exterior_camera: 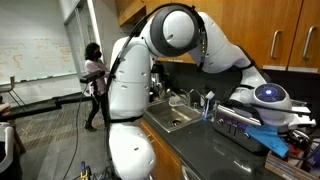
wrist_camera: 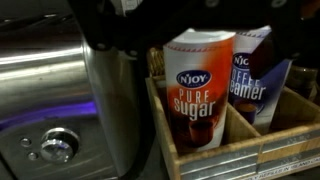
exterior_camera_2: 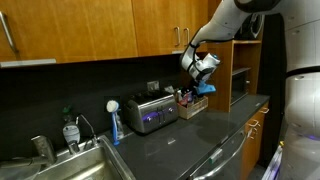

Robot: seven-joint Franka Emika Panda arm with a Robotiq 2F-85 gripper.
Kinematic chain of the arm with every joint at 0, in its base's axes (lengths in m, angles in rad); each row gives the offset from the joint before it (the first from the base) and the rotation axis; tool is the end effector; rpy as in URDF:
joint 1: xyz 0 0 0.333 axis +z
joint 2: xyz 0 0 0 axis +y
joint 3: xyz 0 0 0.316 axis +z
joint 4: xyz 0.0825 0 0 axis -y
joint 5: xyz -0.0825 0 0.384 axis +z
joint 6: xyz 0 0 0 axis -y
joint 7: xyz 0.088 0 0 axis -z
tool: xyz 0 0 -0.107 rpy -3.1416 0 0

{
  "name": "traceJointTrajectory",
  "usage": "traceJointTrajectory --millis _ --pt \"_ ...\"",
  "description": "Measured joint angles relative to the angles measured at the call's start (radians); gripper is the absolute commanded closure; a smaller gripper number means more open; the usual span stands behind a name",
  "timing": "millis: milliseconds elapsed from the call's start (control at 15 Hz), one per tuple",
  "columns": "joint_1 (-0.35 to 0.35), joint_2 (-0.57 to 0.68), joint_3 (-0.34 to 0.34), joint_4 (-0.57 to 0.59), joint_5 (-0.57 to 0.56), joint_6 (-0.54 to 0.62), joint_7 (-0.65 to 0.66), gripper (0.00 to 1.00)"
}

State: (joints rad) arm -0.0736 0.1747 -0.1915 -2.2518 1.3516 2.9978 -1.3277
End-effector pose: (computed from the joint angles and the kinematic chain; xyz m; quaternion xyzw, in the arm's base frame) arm 0.5030 -0.2081 0.3188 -0.9349 0.1042 -0.3390 0.0099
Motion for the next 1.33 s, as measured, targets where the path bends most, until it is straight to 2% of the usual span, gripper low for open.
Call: traceJointTrajectory --millis 333,667,1067,1333 --pt "-0.021 -0.001 0.001 0.03 0.173 -0.017 -0.1 0.0" --pt "-0.041 -0.001 -0.001 0.016 0.216 -0.081 -0.132 0.0" --pt "-0.05 -0.021 -0.011 0.039 0.556 -0.106 -0.546 0.0" --pt "-0.057 -0.022 -0.027 0.024 0.664 -0.164 -0.673 0.0"
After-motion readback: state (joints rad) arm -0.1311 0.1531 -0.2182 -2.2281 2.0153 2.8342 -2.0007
